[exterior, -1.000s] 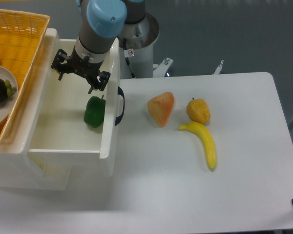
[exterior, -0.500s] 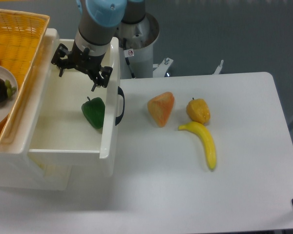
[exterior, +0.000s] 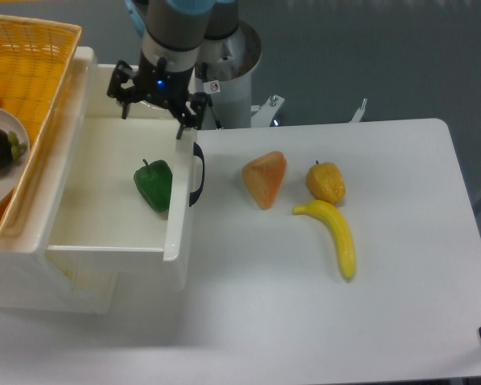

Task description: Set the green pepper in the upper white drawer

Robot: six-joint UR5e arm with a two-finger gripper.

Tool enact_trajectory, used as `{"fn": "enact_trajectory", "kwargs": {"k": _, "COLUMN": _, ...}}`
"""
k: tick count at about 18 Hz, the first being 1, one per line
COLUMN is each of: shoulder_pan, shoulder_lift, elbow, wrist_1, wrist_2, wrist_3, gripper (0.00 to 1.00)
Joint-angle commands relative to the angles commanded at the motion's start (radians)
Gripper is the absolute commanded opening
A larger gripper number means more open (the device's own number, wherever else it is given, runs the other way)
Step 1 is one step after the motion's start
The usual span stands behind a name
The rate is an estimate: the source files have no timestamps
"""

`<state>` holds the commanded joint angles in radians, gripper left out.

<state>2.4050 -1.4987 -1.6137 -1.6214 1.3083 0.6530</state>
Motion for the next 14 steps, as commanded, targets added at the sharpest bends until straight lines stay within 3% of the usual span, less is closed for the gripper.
{"fn": "enact_trajectory", "kwargs": {"k": 10, "shoulder_pan": 0.126, "shoulder_lift": -0.003, "elbow": 0.008, "wrist_1": 0.003, "wrist_2": 0.135, "wrist_3": 0.393, "gripper": 1.0}}
{"fn": "enact_trajectory", "kwargs": {"k": 14, "shoulder_pan": 0.144, "shoulder_lift": -0.011, "elbow": -0.002, "wrist_1": 0.024, "wrist_2": 0.138, "wrist_3": 0.43, "gripper": 1.0}}
